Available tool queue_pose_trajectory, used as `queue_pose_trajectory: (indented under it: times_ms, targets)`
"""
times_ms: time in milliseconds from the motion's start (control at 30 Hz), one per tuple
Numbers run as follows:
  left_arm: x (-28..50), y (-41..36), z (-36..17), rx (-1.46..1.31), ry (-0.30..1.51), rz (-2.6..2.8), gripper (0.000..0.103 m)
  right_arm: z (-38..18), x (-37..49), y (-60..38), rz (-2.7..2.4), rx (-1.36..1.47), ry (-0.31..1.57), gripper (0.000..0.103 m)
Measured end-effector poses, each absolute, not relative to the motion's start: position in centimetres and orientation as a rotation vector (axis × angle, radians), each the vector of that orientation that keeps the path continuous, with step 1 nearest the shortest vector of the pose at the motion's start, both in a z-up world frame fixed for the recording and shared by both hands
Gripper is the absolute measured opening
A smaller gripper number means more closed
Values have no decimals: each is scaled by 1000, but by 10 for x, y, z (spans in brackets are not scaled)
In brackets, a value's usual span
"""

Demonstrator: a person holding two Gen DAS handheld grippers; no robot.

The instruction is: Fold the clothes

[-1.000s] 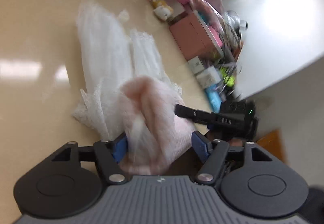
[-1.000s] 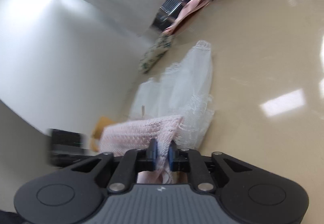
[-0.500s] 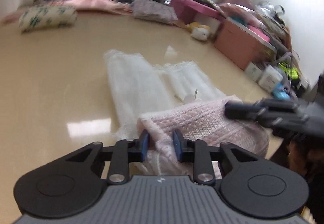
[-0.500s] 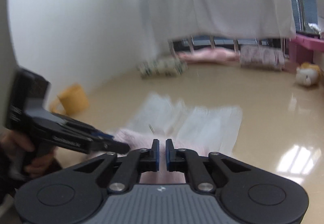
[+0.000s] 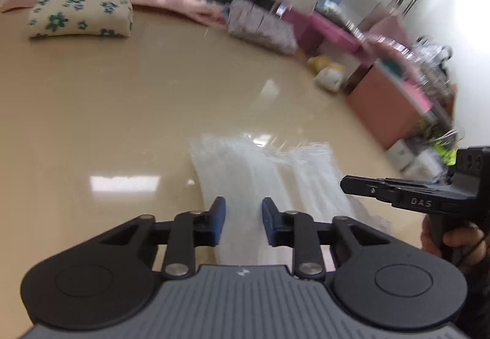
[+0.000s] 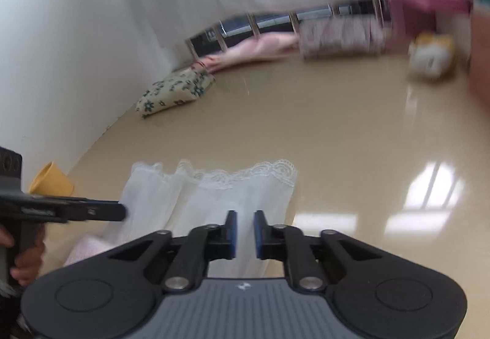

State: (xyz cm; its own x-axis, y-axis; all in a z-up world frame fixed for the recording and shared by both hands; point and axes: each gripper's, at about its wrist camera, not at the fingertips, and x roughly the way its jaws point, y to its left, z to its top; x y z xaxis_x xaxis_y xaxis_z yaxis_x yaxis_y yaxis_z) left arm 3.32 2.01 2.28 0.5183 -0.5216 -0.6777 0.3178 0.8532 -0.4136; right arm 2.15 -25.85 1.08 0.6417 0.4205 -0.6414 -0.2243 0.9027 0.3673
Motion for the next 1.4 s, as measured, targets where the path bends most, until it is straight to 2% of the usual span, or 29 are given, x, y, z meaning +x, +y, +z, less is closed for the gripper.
queue_pose_trajectory:
  times_ms: [200, 300, 367, 467, 567, 600, 633, 667, 700, 767, 833, 900, 933, 967, 1233, 1400]
  targets:
    - [53, -9, 13, -235, 911, -586, 21, -1, 46, -229, 486, 288, 830, 9]
    - [53, 5, 20, -272, 853, -578, 31, 6, 43, -232, 503, 290, 817, 11]
    - [46, 19, 32, -273, 775, -588, 48, 22, 29, -242, 517, 268, 766, 14]
    - [31, 37, 61, -236, 661, -561, 49, 50, 8, -254, 547, 203, 707, 27]
    - [-4, 47, 84, -177, 589, -638, 49, 69, -26, -255, 652, 34, 626, 30]
    - [-22, 41, 84, -119, 561, -704, 50, 70, -42, -250, 727, -52, 575, 47]
    - [-40, 36, 84, -60, 532, -769, 55, 69, -60, -245, 803, -139, 514, 59]
    - [-58, 30, 84, -1, 502, -833, 62, 68, -76, -239, 869, -222, 456, 78]
    - [-76, 24, 84, 58, 472, -897, 65, 64, -90, -231, 912, -292, 406, 82]
    - [-114, 6, 77, 236, 376, -1013, 69, 56, -100, -217, 950, -364, 381, 79]
    - [-141, -15, 65, 396, 350, -1071, 69, 48, -73, -221, 927, -152, 496, 61]
    - [-157, -29, 53, 492, 361, -1081, 69, 38, -40, -229, 885, 98, 612, 24]
    - [-165, -34, 46, 536, 344, -1061, 74, 33, -32, -227, 852, 99, 630, 17]
    - [-173, -38, 38, 602, 309, -1022, 85, 28, -23, -224, 818, 99, 648, 12]
    - [-225, -46, -35, 1036, 1, -801, 87, 6, -2, -206, 854, 56, 761, 8]
    - [-243, -44, -77, 1232, -151, -760, 87, 3, -27, -211, 970, 108, 802, 6]
